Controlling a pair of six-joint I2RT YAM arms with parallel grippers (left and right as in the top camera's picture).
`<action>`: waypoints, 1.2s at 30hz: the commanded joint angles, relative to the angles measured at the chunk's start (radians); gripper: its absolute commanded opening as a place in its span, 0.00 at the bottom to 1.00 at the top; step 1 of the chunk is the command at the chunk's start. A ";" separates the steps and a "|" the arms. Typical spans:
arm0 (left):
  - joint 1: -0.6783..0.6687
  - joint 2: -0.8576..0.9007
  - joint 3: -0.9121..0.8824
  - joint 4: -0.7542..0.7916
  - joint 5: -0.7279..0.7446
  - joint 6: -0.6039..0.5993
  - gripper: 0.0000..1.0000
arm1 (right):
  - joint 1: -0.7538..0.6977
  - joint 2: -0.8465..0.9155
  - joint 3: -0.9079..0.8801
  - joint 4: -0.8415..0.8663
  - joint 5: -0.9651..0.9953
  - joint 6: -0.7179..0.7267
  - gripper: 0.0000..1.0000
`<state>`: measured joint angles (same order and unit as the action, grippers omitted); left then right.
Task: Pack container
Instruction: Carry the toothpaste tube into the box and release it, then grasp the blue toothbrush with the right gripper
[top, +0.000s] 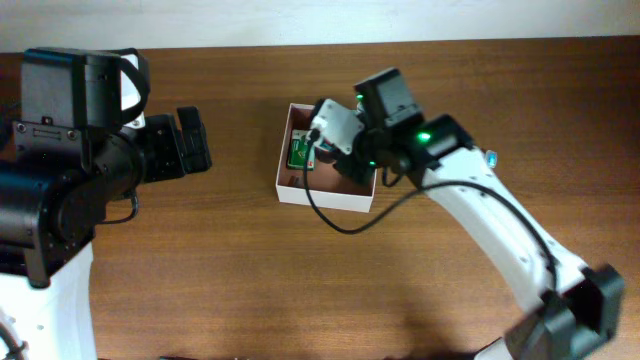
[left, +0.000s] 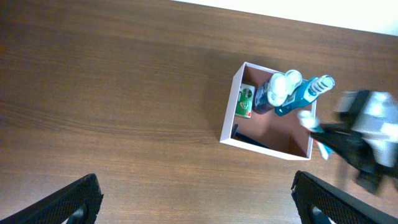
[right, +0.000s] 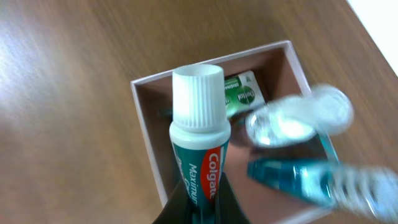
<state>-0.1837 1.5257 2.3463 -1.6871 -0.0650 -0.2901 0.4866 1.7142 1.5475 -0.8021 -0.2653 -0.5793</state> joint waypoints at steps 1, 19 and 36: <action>0.004 -0.004 0.007 0.000 -0.014 0.016 0.99 | 0.002 0.089 -0.005 0.060 0.015 -0.125 0.04; 0.004 -0.004 0.007 0.000 -0.014 0.016 0.99 | -0.241 -0.082 0.087 -0.032 0.285 0.597 0.72; 0.004 -0.004 0.007 0.000 -0.014 0.016 0.99 | -0.718 0.284 -0.011 -0.153 0.277 0.735 0.67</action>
<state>-0.1837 1.5257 2.3463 -1.6871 -0.0650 -0.2897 -0.2043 1.9381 1.5444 -0.9478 0.0040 0.1867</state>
